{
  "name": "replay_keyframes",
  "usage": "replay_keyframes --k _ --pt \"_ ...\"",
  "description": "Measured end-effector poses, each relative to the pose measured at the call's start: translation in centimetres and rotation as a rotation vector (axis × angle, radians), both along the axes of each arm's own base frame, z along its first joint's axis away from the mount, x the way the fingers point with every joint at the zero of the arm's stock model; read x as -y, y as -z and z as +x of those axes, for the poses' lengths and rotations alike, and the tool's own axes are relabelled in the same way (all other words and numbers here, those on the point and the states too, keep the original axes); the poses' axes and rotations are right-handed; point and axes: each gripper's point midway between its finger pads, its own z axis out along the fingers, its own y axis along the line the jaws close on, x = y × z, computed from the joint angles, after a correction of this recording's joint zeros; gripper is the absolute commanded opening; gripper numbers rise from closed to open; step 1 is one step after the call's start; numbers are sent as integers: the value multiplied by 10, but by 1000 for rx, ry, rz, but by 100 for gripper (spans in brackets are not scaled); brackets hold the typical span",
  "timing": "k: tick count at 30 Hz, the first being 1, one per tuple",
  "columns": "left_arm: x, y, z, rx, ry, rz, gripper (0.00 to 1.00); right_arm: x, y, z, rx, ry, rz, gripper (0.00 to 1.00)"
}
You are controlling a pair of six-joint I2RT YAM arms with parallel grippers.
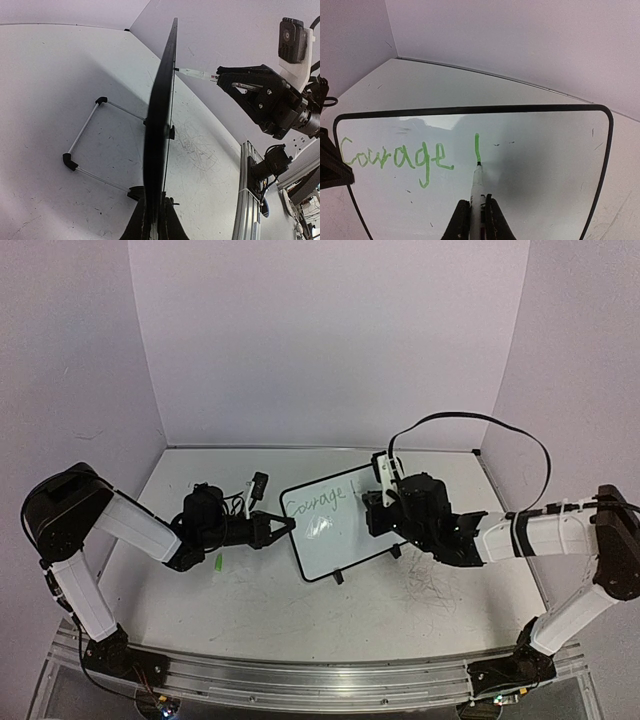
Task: Write a sentence on the whiteboard
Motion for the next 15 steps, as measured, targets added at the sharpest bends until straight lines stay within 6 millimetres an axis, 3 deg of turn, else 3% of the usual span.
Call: replay_keyframes --k 10,15 --pt "0 -1 0 2 1 0 0 6 5 -3 -13 29 3 0" --pt "0 -1 0 5 2 0 0 14 -5 -6 11 50 23 0"
